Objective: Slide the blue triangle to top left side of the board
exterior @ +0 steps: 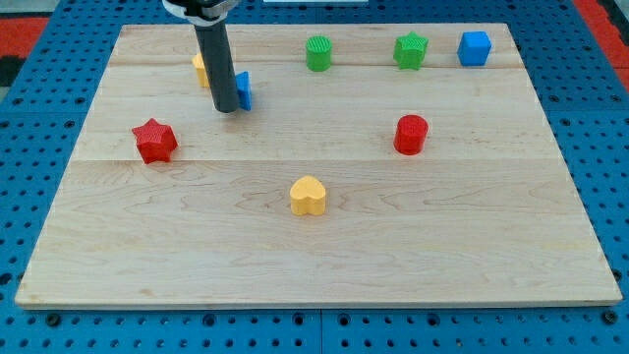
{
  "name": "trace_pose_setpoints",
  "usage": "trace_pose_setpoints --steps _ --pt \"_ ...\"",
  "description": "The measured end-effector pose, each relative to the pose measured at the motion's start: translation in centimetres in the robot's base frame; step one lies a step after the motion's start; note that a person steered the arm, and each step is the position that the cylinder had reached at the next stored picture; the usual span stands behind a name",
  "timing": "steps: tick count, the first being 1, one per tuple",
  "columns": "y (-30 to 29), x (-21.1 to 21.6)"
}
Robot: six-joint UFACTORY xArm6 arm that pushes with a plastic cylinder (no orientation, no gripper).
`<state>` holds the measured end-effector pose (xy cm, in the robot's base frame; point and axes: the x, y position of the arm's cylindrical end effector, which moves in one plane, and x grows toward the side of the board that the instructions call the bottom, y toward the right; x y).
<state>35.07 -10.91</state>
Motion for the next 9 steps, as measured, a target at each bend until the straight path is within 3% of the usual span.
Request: trace_pose_setpoints --steps 2,6,9 --pt "4.0 -1.0" --pt "3.8 -10.2" --pt "-3.2 -10.2"
